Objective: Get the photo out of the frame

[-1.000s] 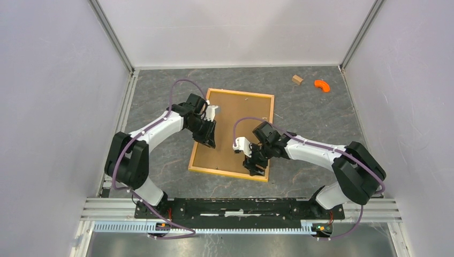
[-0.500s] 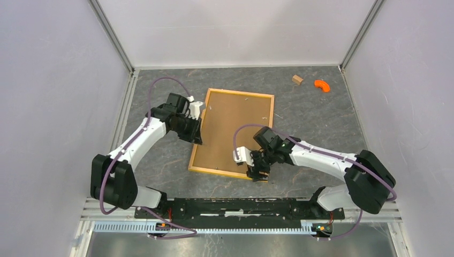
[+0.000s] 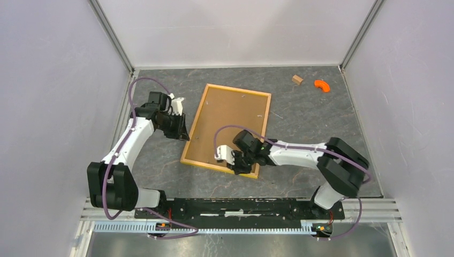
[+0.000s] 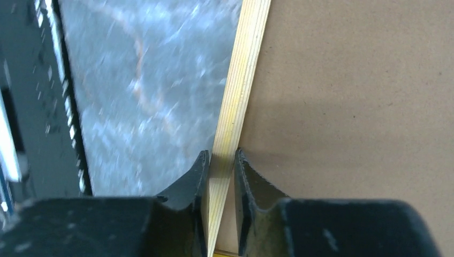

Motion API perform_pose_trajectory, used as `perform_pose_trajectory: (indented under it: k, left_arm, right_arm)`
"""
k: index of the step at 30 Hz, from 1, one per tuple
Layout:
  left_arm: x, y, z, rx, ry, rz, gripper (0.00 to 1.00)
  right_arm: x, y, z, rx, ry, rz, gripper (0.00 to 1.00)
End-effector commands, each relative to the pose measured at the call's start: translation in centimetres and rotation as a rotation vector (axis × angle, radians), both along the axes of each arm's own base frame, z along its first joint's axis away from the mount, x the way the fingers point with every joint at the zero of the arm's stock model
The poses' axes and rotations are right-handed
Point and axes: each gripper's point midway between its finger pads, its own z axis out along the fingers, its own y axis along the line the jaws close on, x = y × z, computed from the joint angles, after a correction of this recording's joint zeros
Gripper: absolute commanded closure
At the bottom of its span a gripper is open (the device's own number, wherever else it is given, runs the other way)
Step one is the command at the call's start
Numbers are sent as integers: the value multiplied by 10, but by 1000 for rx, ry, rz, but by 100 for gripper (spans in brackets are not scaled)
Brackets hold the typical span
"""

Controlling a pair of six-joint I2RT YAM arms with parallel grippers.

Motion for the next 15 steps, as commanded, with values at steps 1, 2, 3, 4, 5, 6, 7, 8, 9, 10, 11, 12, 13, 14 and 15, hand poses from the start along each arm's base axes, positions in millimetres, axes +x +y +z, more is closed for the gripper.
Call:
perform_pose_trajectory:
  k: [1, 2, 3, 4, 5, 6, 7, 8, 9, 10, 11, 12, 13, 14, 15]
  left_arm:
    - [13, 2, 21, -45, -43, -4, 98]
    - [15, 2, 22, -58, -38, -2, 98]
    - [18, 4, 22, -64, -36, 8, 98]
    - [20, 6, 21, -69, -35, 15, 98]
    - [24, 8, 23, -74, -41, 23, 98]
    - [26, 9, 26, -82, -46, 25, 98]
    - [29, 11, 28, -86, -54, 32, 98]
    - [31, 12, 31, -89, -63, 35, 98]
    - [34, 13, 33, -90, -72, 38, 98]
    - [35, 15, 34, -92, -78, 43, 98]
    - [36, 14, 35, -97, -82, 46, 98]
    - [36, 14, 37, -100, -86, 47, 98]
    - [36, 13, 37, -103, -86, 51, 98]
    - [35, 13, 37, -104, -91, 51, 98]
    - [34, 13, 36, -105, -91, 51, 98]
  right_arm:
    - [27, 34, -7, 19, -2, -110, 86]
    - [28, 46, 1, 52, 12, -100, 86]
    - [27, 57, 9, 88, 27, -82, 80]
    - [24, 68, 17, 123, 58, -51, 71]
    - [23, 78, 31, 155, 81, -21, 58]
    - [24, 83, 43, 178, 98, -4, 46]
    - [31, 90, 61, 221, 110, 5, 36]
    - [40, 90, 74, 250, 121, -7, 31]
    - [56, 90, 89, 290, 123, -33, 28]
    - [73, 88, 101, 315, 122, -64, 26]
    - [96, 82, 110, 334, 122, -114, 25]
    - [119, 75, 116, 345, 115, -163, 25]
    - [138, 67, 117, 337, 105, -209, 25]
    - [161, 58, 115, 321, 82, -262, 25]
    - [182, 49, 112, 303, 64, -307, 25]
